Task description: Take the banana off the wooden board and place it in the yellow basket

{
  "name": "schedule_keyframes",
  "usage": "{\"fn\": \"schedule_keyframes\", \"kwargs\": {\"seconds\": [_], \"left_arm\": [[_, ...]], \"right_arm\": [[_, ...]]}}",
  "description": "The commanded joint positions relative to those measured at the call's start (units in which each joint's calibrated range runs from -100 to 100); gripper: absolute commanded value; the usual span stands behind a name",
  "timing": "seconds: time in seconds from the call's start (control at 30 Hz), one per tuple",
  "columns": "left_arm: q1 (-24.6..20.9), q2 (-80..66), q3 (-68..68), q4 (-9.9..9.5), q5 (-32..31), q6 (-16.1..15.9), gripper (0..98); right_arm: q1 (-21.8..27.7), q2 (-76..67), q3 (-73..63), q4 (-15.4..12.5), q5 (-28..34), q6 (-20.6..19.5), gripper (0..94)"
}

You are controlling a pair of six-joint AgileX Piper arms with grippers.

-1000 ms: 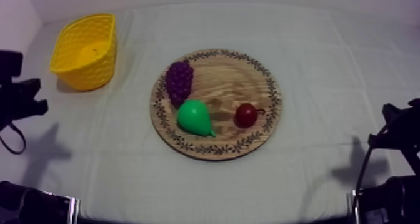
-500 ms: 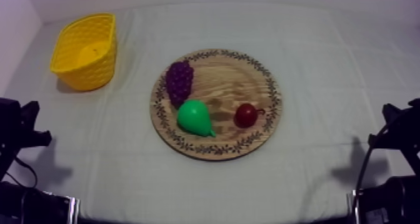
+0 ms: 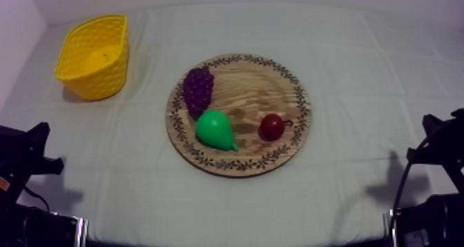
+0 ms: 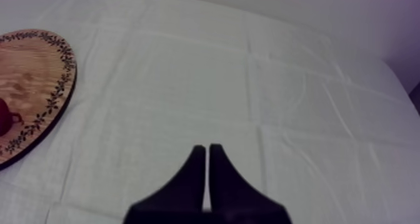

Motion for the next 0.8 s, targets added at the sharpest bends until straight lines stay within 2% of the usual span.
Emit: {"fn": "schedule_keyframes", "kwargs": {"seconds": [0.0, 0.07, 0.17, 0.27, 0.33, 0.57, 0.77], "left_arm": [[0.35, -0.18, -0.28, -0.08, 1.32, 1.74, 0.2], [0.91, -0.36, -0.29, -0.13, 1.48, 5.89, 0.2], [1.77, -0.53, 0.64, -0.14, -1.51, 12.71, 0.2], [2.09, -0.59, 1.17, -0.14, -3.28, 16.38, 0.2], [2.18, -0.6, 1.31, -0.14, -3.75, 16.62, 0.2], [2.25, -0.61, 1.43, -0.14, -4.17, 14.2, 0.2], [2.26, -0.61, 1.44, -0.14, -4.2, 13.83, 0.2]], "right_arm": [[0.0, -0.02, -0.03, 0.01, 0.01, -0.01, 0.3], [0.0, -0.02, -0.03, 0.01, 0.01, -0.01, 0.3], [0.0, -0.02, -0.03, 0.01, 0.01, 0.02, 0.3], [0.0, -0.02, -0.03, 0.01, 0.01, 0.03, 0.3], [0.0, -0.02, -0.03, 0.01, 0.01, 0.01, 0.3], [0.0, -0.02, -0.03, 0.01, 0.01, -0.01, 0.3], [0.0, -0.02, -0.03, 0.01, 0.01, -0.01, 0.3]]}}
